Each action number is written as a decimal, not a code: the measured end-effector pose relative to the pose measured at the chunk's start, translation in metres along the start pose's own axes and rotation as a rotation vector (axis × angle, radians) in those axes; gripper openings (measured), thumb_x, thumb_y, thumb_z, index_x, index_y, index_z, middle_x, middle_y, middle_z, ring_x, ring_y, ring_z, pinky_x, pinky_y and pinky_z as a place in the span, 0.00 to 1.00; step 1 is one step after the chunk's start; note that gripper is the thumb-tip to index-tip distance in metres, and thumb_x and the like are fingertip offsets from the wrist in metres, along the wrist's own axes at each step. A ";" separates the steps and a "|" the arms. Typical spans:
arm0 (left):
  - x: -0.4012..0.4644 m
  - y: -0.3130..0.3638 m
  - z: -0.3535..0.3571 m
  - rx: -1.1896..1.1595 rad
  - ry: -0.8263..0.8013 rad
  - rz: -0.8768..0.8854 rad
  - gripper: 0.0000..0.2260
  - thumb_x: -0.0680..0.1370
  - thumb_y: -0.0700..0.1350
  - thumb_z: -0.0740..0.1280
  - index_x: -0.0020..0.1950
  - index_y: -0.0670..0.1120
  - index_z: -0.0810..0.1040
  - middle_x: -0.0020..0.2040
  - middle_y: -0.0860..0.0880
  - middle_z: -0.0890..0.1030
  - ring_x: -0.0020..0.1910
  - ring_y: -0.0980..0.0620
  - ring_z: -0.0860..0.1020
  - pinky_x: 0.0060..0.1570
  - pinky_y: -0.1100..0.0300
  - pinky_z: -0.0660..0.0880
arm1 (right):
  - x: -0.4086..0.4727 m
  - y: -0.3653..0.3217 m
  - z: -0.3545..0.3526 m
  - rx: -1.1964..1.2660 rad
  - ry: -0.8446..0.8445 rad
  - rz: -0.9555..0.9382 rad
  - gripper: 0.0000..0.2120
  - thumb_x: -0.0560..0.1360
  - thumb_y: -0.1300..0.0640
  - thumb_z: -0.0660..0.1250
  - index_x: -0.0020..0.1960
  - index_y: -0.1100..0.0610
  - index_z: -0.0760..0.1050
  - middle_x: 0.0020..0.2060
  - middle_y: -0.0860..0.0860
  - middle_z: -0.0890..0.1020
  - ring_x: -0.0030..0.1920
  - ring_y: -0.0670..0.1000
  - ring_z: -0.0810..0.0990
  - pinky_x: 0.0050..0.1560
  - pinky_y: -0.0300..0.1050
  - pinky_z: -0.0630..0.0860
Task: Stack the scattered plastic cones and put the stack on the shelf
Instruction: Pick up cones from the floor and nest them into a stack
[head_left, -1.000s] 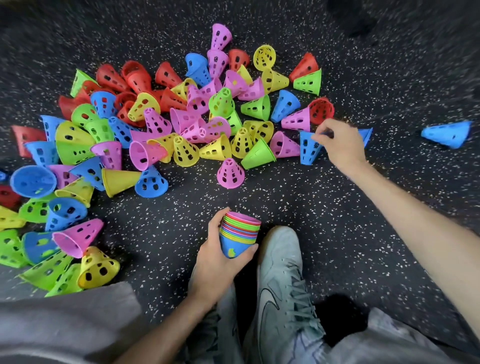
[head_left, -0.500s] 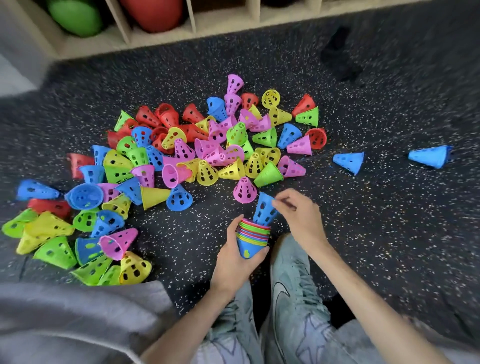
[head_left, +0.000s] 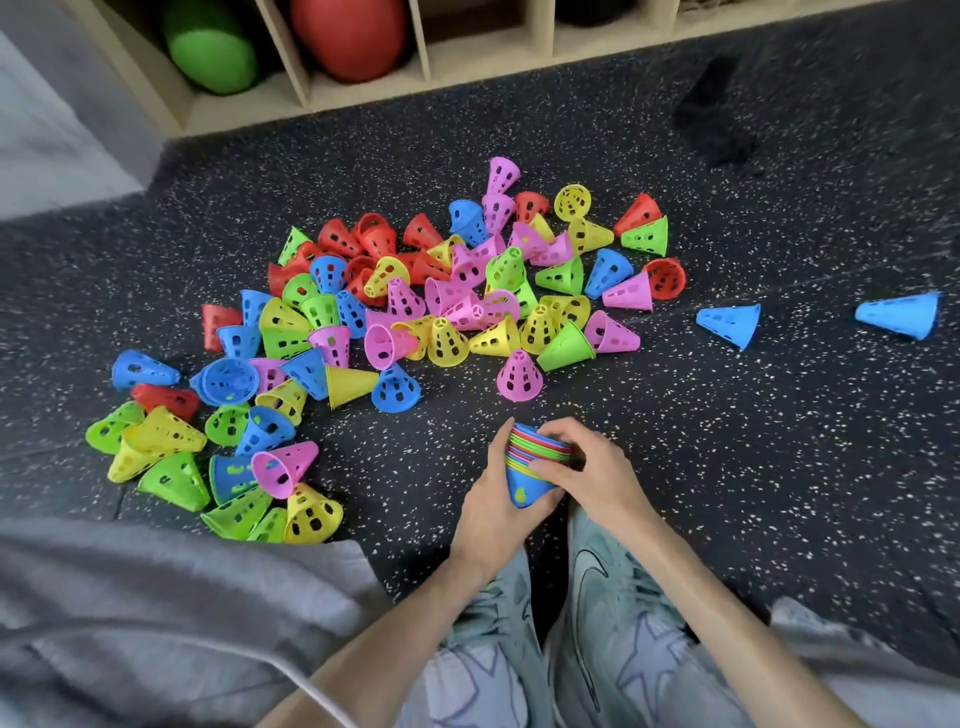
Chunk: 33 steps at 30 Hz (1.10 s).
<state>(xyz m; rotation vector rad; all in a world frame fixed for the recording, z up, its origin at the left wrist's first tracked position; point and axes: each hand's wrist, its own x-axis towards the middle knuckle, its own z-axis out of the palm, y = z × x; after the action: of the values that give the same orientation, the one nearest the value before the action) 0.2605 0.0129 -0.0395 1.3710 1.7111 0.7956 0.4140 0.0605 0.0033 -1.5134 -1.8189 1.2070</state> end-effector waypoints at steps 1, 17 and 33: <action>0.000 -0.001 -0.001 0.005 -0.014 0.007 0.45 0.70 0.64 0.72 0.79 0.68 0.49 0.59 0.55 0.83 0.53 0.51 0.83 0.55 0.48 0.80 | -0.001 -0.002 0.000 -0.050 -0.019 -0.021 0.17 0.73 0.54 0.76 0.60 0.44 0.76 0.51 0.36 0.79 0.55 0.43 0.76 0.53 0.28 0.68; 0.039 -0.025 -0.093 0.252 0.030 0.052 0.31 0.77 0.64 0.69 0.77 0.57 0.66 0.68 0.58 0.74 0.60 0.60 0.77 0.60 0.52 0.79 | -0.007 0.024 0.012 -0.070 0.018 -0.002 0.28 0.71 0.55 0.78 0.65 0.45 0.68 0.55 0.45 0.74 0.56 0.48 0.73 0.52 0.43 0.66; 0.085 -0.068 -0.146 0.525 0.127 -0.119 0.34 0.80 0.57 0.70 0.80 0.42 0.64 0.81 0.48 0.62 0.77 0.42 0.61 0.76 0.46 0.61 | -0.006 0.034 0.015 -0.112 0.046 -0.011 0.28 0.74 0.51 0.75 0.69 0.45 0.65 0.59 0.43 0.74 0.59 0.47 0.73 0.55 0.44 0.67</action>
<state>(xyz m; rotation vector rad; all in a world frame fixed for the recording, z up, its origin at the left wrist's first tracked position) 0.0919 0.0810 -0.0421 1.5606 2.1810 0.3811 0.4218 0.0502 -0.0321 -1.5756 -1.8900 1.0726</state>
